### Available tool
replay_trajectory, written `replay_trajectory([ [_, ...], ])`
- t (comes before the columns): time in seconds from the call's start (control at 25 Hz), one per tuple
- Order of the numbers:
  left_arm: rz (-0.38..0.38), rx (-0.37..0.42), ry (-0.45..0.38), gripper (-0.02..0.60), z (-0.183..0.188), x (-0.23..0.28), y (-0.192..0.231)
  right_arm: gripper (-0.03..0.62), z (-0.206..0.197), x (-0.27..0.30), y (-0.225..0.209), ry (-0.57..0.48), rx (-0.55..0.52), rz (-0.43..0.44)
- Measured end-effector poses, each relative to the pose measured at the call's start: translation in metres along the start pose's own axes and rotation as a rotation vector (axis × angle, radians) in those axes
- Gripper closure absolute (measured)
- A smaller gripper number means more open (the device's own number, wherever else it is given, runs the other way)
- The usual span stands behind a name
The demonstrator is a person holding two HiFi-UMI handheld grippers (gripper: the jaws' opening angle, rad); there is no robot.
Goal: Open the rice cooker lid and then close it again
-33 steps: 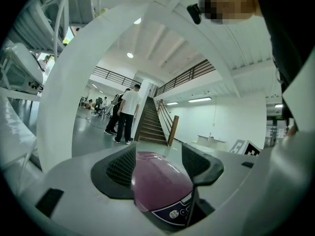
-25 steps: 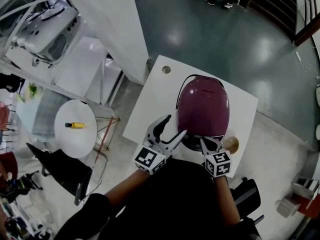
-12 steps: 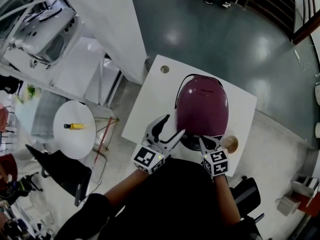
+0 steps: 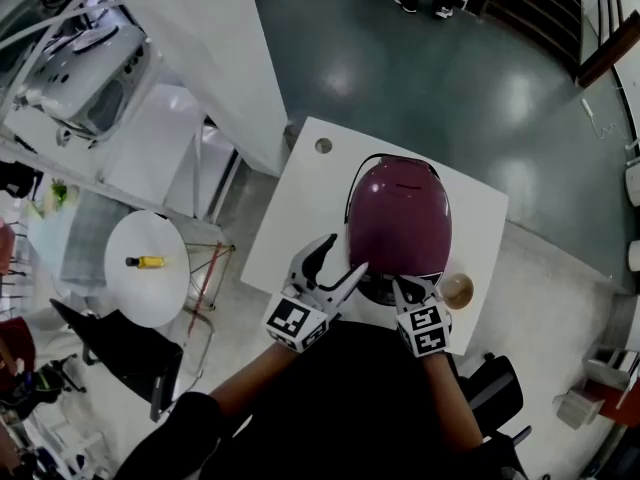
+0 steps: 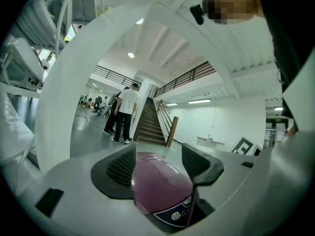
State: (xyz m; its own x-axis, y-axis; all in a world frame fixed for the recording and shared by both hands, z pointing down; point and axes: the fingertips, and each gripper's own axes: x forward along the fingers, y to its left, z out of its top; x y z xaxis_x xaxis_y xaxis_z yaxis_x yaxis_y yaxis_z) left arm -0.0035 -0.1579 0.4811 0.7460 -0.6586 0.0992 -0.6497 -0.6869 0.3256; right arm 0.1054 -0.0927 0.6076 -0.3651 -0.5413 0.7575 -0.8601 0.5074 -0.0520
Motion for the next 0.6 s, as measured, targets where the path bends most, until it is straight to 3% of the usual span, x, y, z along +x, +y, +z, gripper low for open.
replay_trajectory([
  [0.6, -0.02, 0.042, 0.023, 0.311, -0.004, 0.005, -0.011, 0.594, -0.001, -0.001, -0.001, -0.043, 0.03, -0.016],
])
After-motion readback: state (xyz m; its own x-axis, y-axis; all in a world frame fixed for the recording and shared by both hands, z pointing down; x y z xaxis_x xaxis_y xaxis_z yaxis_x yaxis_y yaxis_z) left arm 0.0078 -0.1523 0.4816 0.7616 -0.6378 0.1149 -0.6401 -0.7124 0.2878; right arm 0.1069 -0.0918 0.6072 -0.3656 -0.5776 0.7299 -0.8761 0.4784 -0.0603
